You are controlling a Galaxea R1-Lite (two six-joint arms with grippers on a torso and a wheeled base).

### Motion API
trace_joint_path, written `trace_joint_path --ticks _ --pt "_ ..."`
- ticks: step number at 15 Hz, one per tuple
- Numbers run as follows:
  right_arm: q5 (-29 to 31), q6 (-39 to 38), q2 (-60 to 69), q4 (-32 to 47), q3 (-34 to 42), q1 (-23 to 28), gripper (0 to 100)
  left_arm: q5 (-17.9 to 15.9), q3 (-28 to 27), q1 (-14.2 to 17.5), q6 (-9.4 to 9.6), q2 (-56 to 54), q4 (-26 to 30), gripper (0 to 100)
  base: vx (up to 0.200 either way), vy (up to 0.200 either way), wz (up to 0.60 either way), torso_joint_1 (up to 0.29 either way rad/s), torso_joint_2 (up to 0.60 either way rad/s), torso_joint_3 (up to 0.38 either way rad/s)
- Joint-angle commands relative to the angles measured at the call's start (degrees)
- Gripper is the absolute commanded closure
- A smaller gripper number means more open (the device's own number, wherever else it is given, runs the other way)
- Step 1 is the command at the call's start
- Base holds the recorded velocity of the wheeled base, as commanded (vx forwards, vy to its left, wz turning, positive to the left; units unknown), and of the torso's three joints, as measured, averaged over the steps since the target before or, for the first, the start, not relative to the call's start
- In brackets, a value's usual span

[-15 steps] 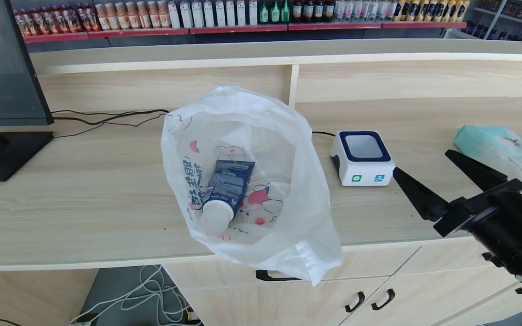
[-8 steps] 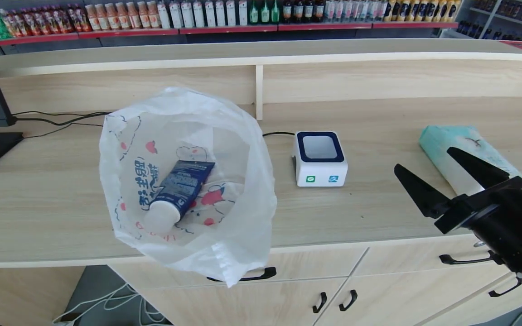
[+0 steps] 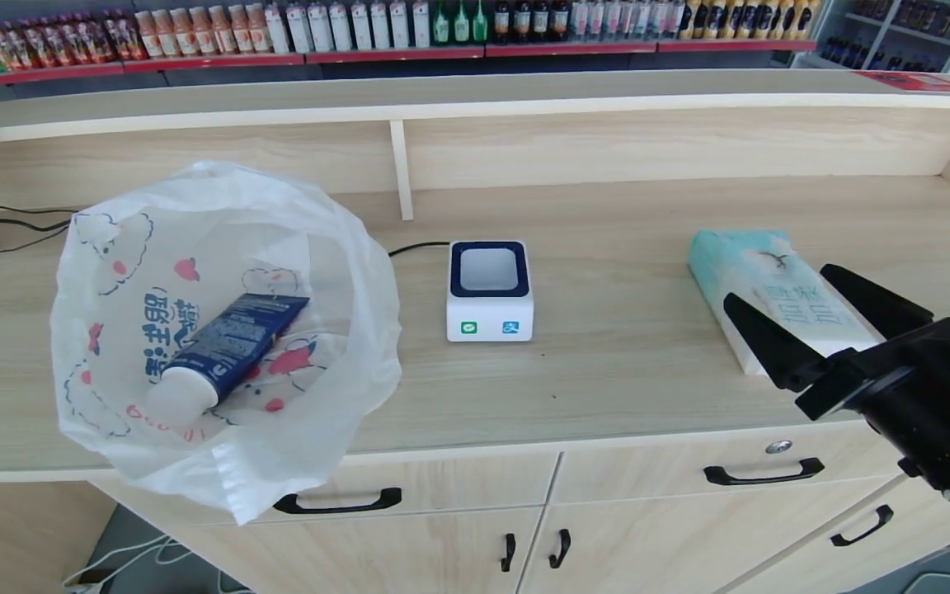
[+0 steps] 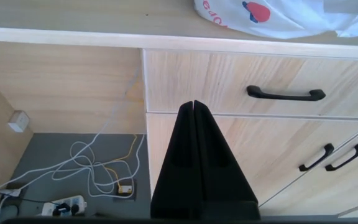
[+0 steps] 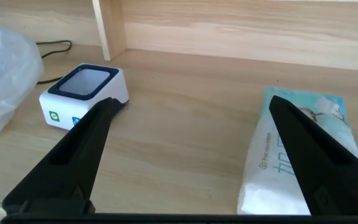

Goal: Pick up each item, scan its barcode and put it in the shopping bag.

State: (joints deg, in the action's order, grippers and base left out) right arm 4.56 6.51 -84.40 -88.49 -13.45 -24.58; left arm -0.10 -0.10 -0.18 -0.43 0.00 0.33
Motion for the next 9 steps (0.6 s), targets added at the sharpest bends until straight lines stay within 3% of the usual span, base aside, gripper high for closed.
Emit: trace_joint_path --ticks 1,9 --pt "0.0 -0.1 0.1 0.0 -0.1 0.5 0 0.0 0.0 0.1 -0.01 0.0 0.0 100 0.000 -0.200 0.00 -0.002 0.00 0.002" --pt "0.2 -0.1 -0.9 0.0 -0.7 0.7 0 0.0 0.0 0.1 -0.01 0.0 0.0 100 0.000 -0.200 0.00 0.002 0.00 0.002"
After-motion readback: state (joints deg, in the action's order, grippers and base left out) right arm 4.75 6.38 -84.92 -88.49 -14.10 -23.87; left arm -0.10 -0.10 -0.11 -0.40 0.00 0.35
